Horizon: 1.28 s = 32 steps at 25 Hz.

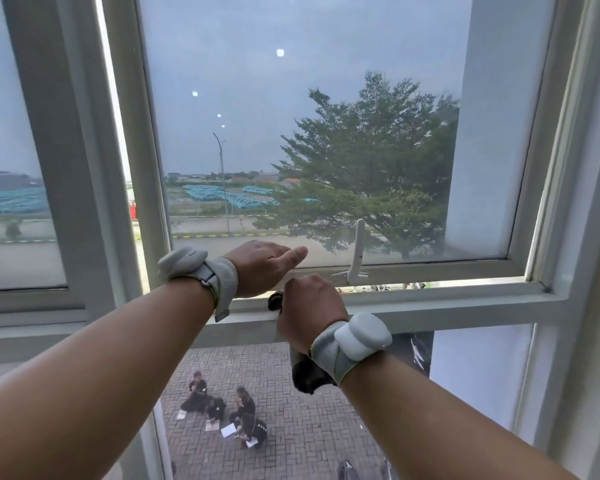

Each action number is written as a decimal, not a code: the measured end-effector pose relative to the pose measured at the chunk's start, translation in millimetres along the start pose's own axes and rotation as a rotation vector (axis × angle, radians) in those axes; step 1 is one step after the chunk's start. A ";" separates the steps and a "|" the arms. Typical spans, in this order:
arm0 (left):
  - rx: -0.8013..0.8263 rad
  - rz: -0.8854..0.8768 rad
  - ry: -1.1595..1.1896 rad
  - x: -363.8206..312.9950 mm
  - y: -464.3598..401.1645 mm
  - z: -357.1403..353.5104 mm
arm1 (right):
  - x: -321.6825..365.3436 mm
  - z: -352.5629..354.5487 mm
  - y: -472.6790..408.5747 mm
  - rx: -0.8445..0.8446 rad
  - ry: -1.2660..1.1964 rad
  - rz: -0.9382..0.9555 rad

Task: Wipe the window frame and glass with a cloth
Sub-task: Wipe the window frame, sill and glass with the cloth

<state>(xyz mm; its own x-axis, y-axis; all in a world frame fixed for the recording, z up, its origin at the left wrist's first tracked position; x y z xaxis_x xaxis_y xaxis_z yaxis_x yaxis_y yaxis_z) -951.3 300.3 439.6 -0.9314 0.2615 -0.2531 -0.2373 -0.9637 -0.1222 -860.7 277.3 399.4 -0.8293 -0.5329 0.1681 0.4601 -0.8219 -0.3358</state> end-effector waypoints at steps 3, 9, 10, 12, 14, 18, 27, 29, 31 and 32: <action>-0.009 -0.020 -0.012 10.3 8.6 4.3 | 23.2 -1.2 0.4 -0.011 -0.026 0.028; -0.009 0.010 0.020 38.6 23.5 12.5 | 61.0 -11.7 -9.1 -0.005 -0.023 0.066; -0.018 0.014 0.031 42.4 27.4 15.1 | 66.6 -12.9 -9.8 -0.005 -0.021 0.074; -0.033 0.035 0.028 50.4 38.0 24.1 | 80.1 -16.6 -13.3 -0.003 -0.015 0.091; -0.039 0.047 0.029 50.5 42.5 28.9 | 87.6 -21.4 -14.5 -0.005 0.005 0.101; -0.059 0.086 0.085 63.7 60.7 38.0 | 119.6 -39.7 -21.0 -0.003 0.030 0.154; -0.060 0.178 0.067 92.5 81.1 50.9 | 164.3 -56.4 -32.7 -0.050 -0.049 0.255; -0.066 0.197 0.077 100.7 86.5 52.0 | 174.9 -63.8 -36.9 -0.033 -0.091 0.259; -0.064 0.215 0.083 107.0 91.3 50.3 | 179.5 -69.0 -42.4 -0.024 -0.124 0.241; -0.067 0.229 0.088 112.4 95.5 50.2 | 181.8 -71.6 -45.5 -0.021 -0.143 0.239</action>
<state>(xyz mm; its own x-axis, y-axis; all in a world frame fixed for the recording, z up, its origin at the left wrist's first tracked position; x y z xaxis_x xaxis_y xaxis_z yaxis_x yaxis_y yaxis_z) -1092.6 235.0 447.6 -0.9304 0.0428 -0.3641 -0.0009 -0.9934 -0.1143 -1055.2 232.2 378.8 -0.6440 -0.7355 0.2107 0.6295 -0.6659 -0.4004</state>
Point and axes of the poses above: each hand's wrist, its own y-axis away from the middle knuckle, its own z-axis out of the back of the hand, x = y × z, the point moved 5 cm from there along -y, towards the middle knuckle, and after that the axes turned 10 degrees about x, right-handed, at the moved point
